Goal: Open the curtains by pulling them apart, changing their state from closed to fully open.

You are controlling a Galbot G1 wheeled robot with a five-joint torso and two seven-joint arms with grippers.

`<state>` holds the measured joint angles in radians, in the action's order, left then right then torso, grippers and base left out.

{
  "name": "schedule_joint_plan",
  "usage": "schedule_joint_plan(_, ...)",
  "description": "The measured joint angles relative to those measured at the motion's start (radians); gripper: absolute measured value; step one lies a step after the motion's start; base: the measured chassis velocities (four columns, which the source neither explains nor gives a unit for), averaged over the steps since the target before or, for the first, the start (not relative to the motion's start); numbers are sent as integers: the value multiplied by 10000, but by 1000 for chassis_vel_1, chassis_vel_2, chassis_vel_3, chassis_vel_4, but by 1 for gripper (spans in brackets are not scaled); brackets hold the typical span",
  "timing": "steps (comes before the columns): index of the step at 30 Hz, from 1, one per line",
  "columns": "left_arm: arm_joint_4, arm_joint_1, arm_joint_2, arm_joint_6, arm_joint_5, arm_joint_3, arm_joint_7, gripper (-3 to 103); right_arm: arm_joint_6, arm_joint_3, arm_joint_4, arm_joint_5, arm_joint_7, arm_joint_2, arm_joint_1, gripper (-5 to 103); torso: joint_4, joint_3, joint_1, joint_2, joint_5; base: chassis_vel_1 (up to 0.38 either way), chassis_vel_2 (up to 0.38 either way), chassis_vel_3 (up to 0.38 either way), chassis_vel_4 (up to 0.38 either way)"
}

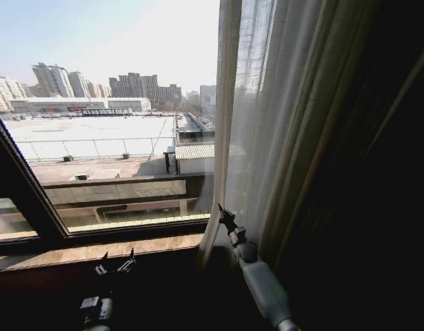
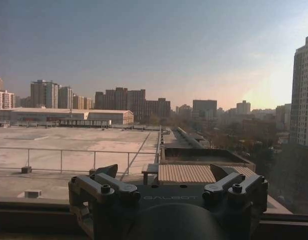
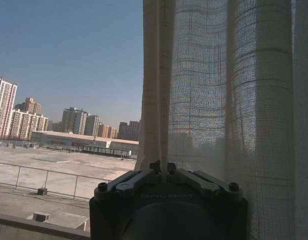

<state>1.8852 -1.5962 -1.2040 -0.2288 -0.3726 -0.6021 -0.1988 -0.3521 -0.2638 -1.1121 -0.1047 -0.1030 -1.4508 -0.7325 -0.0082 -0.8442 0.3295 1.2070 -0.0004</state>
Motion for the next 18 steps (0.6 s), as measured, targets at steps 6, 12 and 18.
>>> schedule_joint_plan(6, 0, 0, 0, 0, 0, -1, 0, 100, -92, -35, 5, -21, -121, 5, -29, 0, 2, 0, 0, 0, 2, -321, -336, 332, 324)
schedule_joint_plan(12, 0, 0, 0, 0, 0, -1, 1, 100, -263, -77, -4, -68, -207, 39, -107, 0, 0, 0, 0, 0, 3, -365, -365, 366, 362)
schedule_joint_plan(18, 0, 0, -1, 1, 0, 1, 4, 100, -455, -76, -87, -181, -217, 56, -158, 0, -2, -1, 1, 0, 2, -329, -345, 301, 336)
